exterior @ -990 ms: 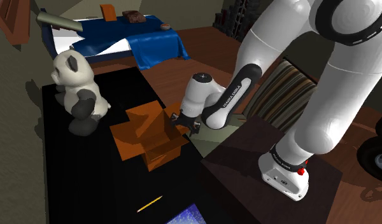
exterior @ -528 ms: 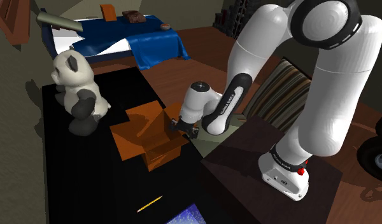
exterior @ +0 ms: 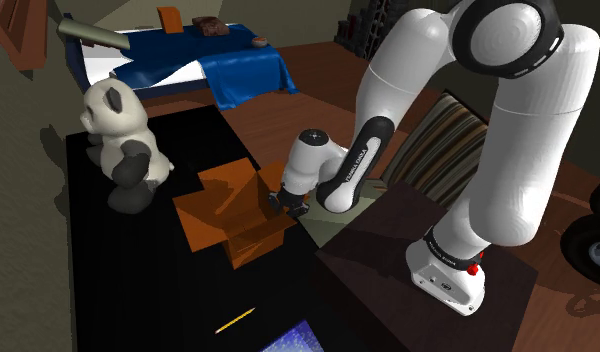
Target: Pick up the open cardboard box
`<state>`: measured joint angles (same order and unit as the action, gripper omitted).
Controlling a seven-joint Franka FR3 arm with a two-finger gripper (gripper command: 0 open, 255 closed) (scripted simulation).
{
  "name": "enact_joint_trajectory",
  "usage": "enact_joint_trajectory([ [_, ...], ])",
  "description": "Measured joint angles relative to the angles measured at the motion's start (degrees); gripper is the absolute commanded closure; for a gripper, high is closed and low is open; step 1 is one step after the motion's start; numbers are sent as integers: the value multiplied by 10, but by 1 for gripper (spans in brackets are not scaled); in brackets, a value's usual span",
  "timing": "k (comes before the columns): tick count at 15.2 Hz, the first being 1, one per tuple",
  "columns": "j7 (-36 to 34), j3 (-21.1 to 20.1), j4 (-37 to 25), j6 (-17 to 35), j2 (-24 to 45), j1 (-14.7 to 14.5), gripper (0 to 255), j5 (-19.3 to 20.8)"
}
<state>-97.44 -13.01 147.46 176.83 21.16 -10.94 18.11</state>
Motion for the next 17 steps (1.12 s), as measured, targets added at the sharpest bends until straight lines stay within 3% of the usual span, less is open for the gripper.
enact_joint_trajectory([
  [5,2,-11,4,-7,-10,9,255,-5],
  [11,36,-84,18,-50,-63,72,255,-48],
  [17,93,-158,27,-97,-121,130,255,-126],
])
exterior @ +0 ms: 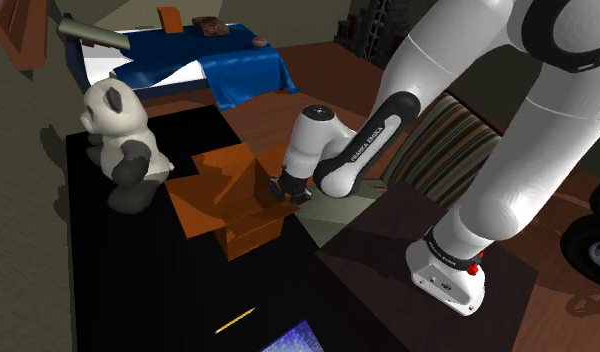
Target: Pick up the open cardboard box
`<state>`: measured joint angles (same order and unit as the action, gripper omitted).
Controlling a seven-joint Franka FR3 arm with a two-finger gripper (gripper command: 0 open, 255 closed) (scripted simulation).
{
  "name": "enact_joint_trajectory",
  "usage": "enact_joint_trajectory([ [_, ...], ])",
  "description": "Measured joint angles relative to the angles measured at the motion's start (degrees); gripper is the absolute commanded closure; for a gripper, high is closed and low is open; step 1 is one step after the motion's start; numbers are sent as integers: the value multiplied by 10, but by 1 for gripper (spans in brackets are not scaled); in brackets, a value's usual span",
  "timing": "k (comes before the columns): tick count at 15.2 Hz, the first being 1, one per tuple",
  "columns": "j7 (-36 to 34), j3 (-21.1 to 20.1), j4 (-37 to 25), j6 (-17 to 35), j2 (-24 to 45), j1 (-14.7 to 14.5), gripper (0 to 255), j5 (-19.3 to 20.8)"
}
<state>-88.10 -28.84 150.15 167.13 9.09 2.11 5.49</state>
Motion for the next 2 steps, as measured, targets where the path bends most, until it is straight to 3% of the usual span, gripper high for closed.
enact_joint_trajectory([
  [2,19,-16,1,-13,-16,11,255,-25],
])
